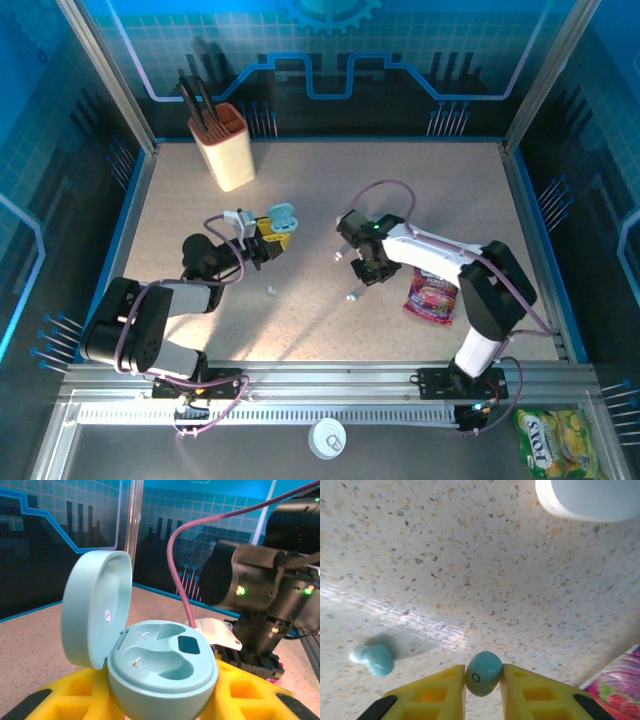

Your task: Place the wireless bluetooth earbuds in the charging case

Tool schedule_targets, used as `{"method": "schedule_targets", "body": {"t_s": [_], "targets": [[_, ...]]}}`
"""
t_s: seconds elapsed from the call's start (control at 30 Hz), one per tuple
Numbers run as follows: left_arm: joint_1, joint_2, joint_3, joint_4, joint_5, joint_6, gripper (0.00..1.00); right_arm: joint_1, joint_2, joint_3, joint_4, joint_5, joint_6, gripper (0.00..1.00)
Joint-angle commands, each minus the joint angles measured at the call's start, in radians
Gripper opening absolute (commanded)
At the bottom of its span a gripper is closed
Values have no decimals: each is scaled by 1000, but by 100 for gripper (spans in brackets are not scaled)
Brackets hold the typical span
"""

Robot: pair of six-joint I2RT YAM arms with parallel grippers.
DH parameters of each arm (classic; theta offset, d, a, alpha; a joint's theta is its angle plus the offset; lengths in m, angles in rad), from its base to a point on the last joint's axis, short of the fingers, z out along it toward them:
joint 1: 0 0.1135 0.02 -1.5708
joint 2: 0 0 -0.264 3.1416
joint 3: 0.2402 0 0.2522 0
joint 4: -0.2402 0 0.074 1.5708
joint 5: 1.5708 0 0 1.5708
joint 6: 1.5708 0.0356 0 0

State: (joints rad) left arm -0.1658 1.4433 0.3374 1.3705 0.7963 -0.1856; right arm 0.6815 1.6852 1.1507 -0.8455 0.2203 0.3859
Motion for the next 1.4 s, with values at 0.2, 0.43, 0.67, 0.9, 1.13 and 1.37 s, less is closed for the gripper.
{"method": "schedule_targets", "body": {"t_s": [0.2,0.43,0.67,0.9,1.13,1.37], "targets": [[-60,42,29,30,28,17,34,-114,-170,-125,146,-366,63,23],[-118,65,51,30,32,28,34,-113,-312,-121,179,-441,64,22],[-163,78,59,30,35,45,33,-41,-381,-4,122,-457,8,23],[-200,27,51,-30,26,124,33,55,-370,131,107,-455,-38,23],[-204,13,45,-34,49,139,32,82,-316,236,108,-455,-90,23],[-204,12,48,-5,64,115,33,82,-253,291,102,-479,-116,23]]}}
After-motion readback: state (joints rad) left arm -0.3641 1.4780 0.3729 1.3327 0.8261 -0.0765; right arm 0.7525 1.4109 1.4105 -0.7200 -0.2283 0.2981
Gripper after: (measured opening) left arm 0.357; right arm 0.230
